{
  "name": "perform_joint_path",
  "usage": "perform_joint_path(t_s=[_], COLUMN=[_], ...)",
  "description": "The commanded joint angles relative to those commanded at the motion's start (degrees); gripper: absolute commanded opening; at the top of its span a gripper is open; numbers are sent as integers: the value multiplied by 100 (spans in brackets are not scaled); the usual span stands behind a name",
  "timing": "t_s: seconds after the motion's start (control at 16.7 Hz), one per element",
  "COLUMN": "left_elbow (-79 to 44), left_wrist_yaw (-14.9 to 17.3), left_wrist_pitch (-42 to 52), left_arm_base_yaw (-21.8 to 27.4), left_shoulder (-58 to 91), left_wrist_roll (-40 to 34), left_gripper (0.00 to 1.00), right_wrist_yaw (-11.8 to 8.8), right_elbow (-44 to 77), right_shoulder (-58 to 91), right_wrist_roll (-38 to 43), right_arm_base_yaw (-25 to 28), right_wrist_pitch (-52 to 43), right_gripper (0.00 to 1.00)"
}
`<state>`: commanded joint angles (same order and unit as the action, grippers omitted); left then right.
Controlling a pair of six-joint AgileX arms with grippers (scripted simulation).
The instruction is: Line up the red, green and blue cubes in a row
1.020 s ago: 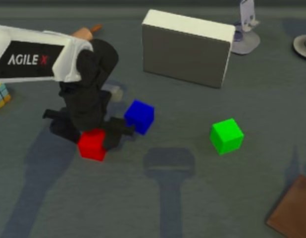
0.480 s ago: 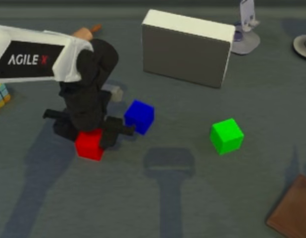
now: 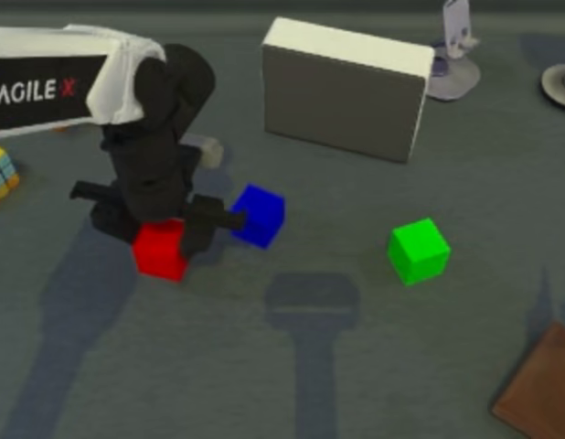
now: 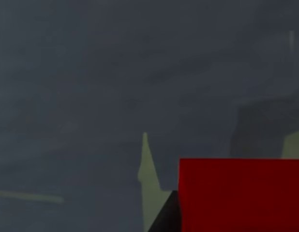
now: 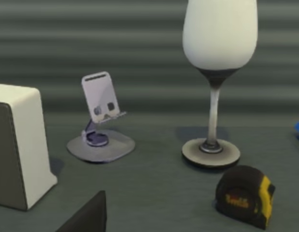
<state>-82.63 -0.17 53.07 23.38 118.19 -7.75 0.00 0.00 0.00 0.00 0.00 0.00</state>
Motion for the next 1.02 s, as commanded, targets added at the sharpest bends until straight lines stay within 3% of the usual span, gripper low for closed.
perform_joint_path(t_s=[0.24, 0.6, 0.78, 1.02], left_elbow=[-410, -397, -247, 133], left_wrist_yaw=[3, -4, -25, -59], left_wrist_pitch=[700, 722, 754, 817], left_arm_base_yaw=[-48, 37, 345, 980], left_shoulder=[-302, -326, -500, -895], left_wrist_roll=[3, -75, -650, -1967], left_gripper=[0, 0, 0, 0], right_wrist_yaw=[0, 0, 0, 0], right_elbow=[0, 0, 0, 0], right_shoulder=[0, 0, 0, 0], right_wrist_roll=[0, 0, 0, 0], right_arm_base_yaw=[0, 0, 0, 0], right_wrist_pitch=[0, 0, 0, 0], right_gripper=[100, 100, 100, 100])
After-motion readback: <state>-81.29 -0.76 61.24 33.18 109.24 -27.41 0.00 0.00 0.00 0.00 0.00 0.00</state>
